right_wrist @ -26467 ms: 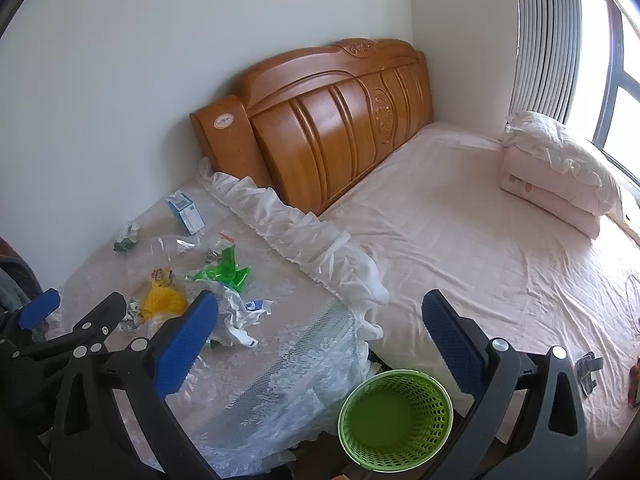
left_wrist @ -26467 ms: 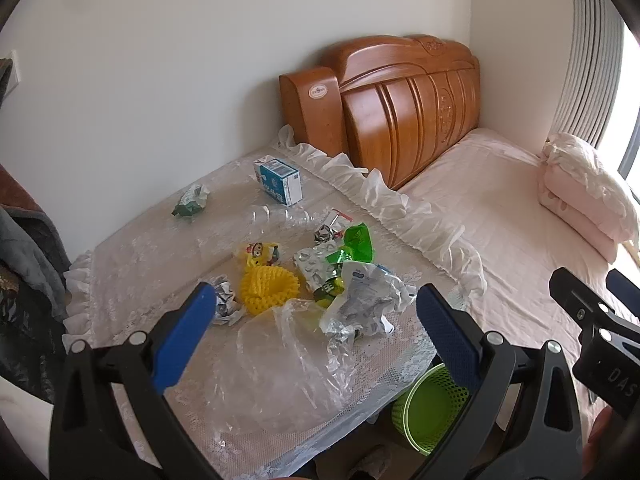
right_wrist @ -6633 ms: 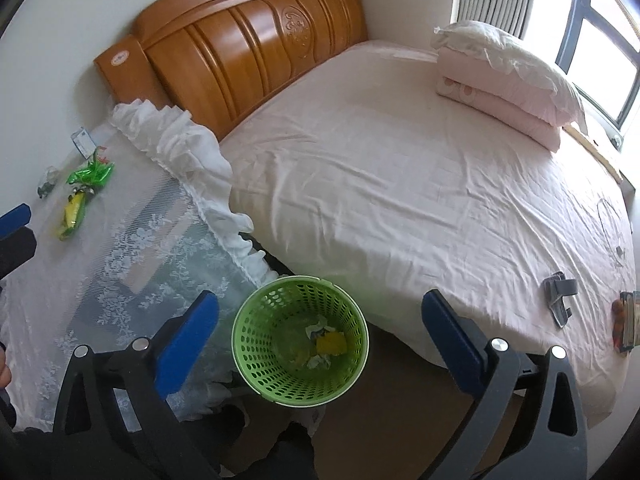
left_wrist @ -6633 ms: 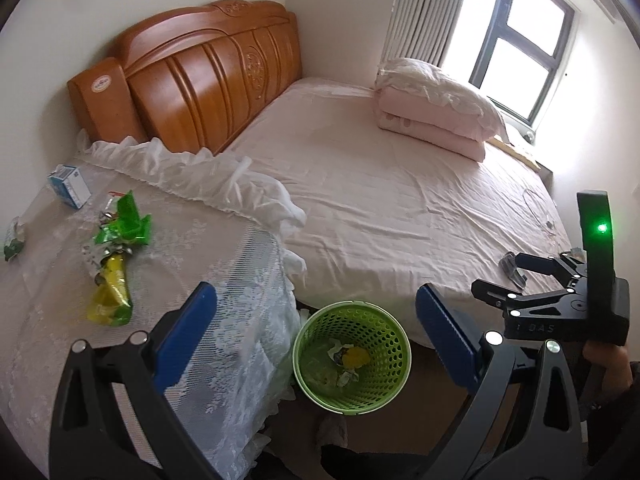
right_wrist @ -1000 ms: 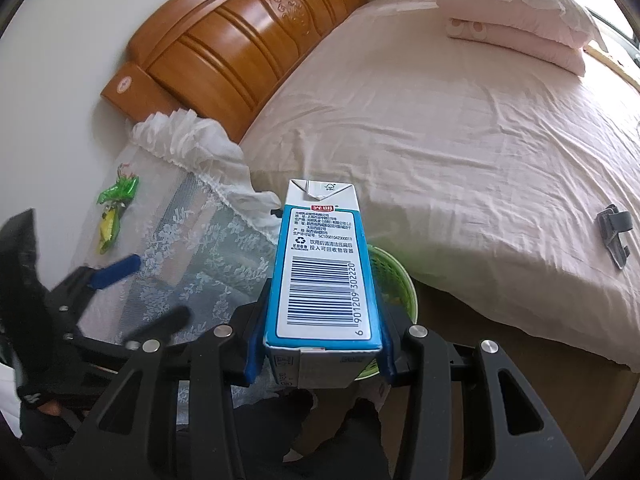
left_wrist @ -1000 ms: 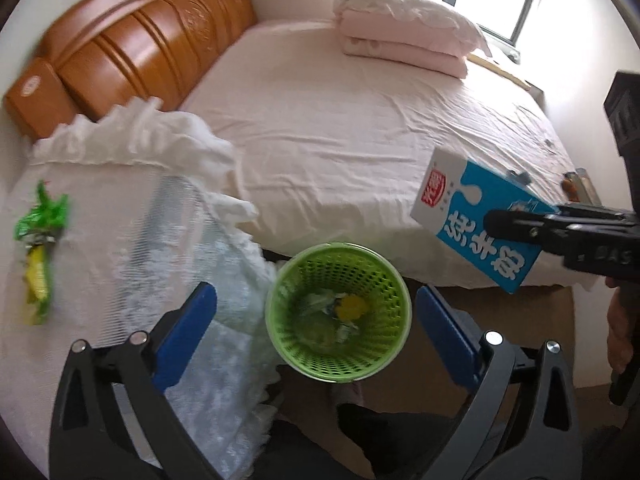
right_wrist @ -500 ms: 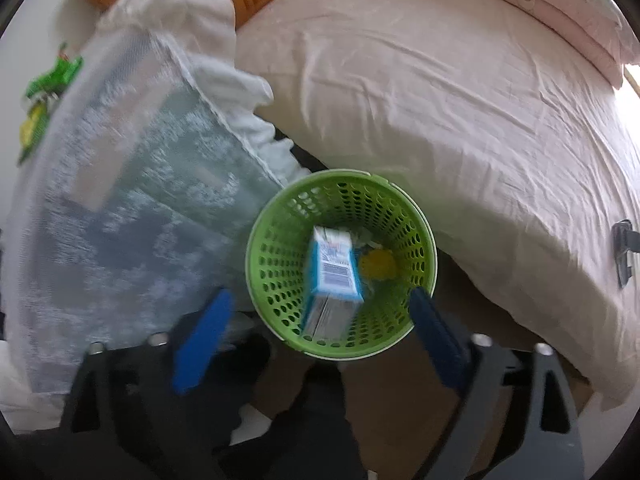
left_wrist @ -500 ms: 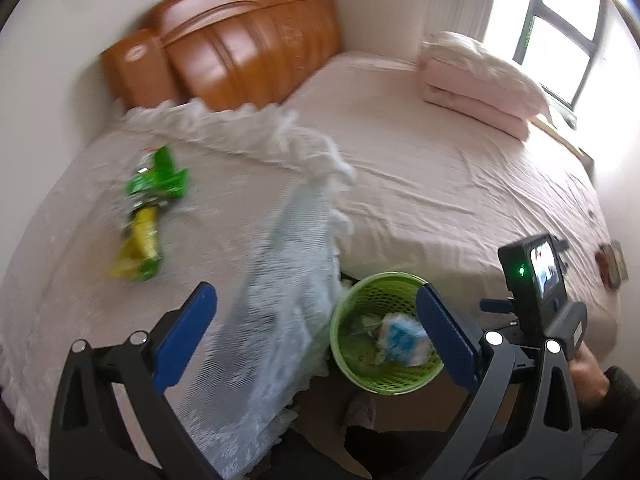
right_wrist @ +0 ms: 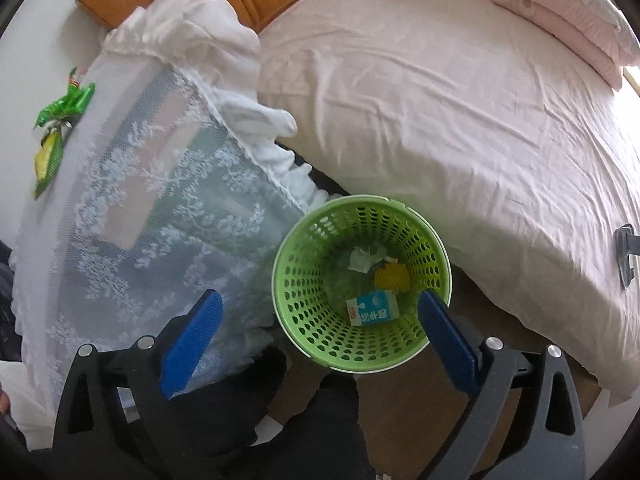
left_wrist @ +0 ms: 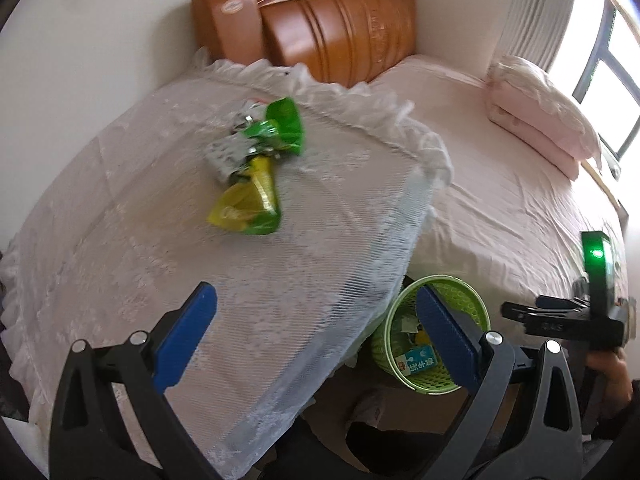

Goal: Collect trash
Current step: 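Grasp the yellow-green snack bag with the left tool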

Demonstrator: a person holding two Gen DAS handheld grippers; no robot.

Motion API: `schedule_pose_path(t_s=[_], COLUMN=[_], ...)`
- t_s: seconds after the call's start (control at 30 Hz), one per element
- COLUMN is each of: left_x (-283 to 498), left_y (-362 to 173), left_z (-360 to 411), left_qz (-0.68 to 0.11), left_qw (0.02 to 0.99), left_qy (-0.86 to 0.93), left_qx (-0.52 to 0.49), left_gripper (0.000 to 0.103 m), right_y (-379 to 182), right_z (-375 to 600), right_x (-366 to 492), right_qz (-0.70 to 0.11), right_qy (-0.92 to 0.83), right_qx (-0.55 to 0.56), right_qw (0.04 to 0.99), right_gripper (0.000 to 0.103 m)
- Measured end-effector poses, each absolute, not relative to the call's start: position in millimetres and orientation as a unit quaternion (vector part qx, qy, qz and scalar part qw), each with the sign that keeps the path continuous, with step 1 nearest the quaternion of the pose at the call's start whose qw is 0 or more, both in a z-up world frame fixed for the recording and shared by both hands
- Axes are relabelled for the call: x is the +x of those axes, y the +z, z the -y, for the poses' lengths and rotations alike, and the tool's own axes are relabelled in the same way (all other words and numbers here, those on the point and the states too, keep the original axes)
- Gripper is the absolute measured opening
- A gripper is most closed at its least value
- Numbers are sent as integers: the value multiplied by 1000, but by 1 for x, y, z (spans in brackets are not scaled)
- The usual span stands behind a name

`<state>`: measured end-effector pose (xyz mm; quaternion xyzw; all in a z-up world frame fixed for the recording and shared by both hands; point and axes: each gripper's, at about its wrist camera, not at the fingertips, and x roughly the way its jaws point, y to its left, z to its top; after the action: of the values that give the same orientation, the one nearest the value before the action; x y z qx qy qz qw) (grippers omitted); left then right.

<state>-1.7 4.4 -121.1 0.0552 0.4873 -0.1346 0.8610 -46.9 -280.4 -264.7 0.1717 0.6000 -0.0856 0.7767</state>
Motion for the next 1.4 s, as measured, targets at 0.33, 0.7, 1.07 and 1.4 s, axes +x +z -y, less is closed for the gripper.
schedule_pose_path(t_s=[0.33, 0.7, 1.07, 1.4], left_x=[54, 129, 128, 120], left_y=[-144, -179, -194, -186], left_z=[-18, -12, -25, -50], left_qz=[-489, -507, -526, -518], left_qw=[860, 850, 840, 846], left_qy=[-131, -124, -124, -124], left_qx=[64, 72, 55, 32], left_gripper=[95, 82, 58, 58], right_y=[-237, -214, -189, -167], right_z=[257, 227, 182, 118], right_x=[-48, -46, -13, 112], right_qz=[-590, -579, -558, -518], right_qy=[-87, -91, -46, 46], right_qx=[170, 173, 141, 100], right_qw=[784, 792, 816, 848], right_gripper=[97, 97, 97, 97])
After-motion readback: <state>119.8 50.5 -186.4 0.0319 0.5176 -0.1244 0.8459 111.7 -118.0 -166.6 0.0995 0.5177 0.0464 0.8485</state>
